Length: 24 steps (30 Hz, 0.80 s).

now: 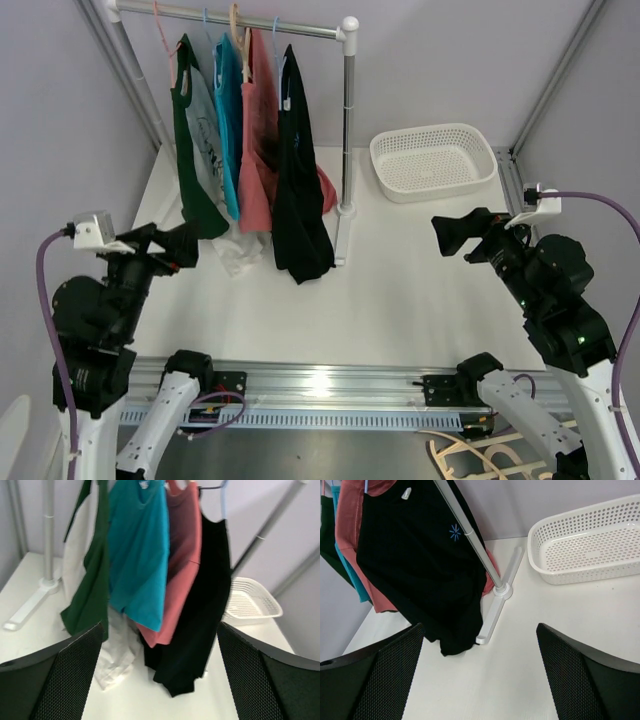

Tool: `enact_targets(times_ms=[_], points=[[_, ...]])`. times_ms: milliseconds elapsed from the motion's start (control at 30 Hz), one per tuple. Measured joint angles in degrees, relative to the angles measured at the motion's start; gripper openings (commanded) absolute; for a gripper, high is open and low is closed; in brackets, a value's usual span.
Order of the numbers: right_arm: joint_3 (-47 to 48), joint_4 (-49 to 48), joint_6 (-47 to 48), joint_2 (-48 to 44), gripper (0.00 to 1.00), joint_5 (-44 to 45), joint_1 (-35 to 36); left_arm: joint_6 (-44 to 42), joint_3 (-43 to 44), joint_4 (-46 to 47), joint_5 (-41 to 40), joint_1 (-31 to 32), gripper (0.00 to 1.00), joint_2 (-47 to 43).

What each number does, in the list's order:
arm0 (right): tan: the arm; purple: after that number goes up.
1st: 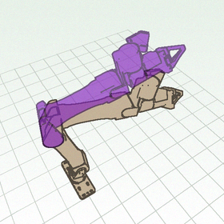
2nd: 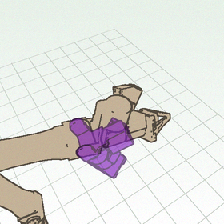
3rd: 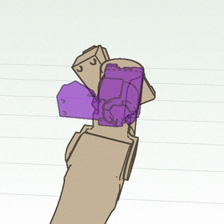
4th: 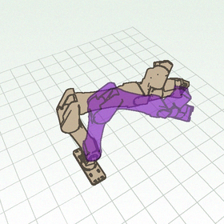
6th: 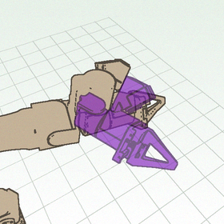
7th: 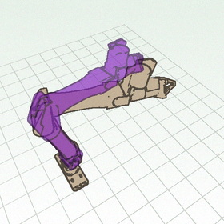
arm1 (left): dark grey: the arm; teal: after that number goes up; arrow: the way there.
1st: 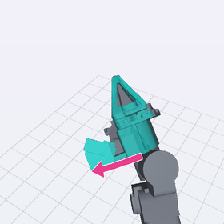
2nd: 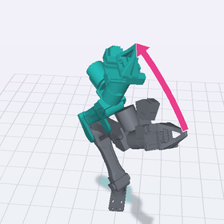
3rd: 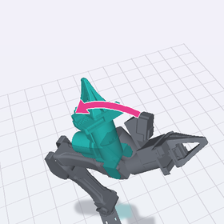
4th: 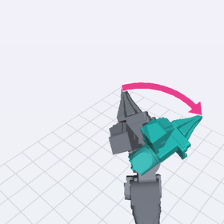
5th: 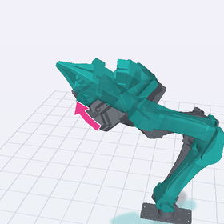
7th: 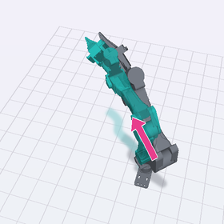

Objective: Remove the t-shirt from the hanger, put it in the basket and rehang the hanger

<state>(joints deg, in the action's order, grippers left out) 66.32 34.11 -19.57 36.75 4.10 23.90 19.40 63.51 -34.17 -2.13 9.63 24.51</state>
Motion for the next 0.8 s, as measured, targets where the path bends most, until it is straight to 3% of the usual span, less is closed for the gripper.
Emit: enact_targets(times_ms=[167, 467, 800], points=[[-0.17, 0.39, -0.09, 0.59, 0.99, -0.04, 0.00, -2.01, 6.80, -1.33, -5.73, 0.00, 1.00, 12.07], [-1.68, 0.00, 0.11, 0.90, 0.99, -0.70, 0.02, -3.82, 28.48, -0.31, -8.63, -0.68, 0.99, 42.03], [-4.17, -0.61, 0.17, -0.94, 0.99, -2.25, 0.04, -9.16, 44.92, 4.28, -12.33, -1.60, 0.96, 61.59]])
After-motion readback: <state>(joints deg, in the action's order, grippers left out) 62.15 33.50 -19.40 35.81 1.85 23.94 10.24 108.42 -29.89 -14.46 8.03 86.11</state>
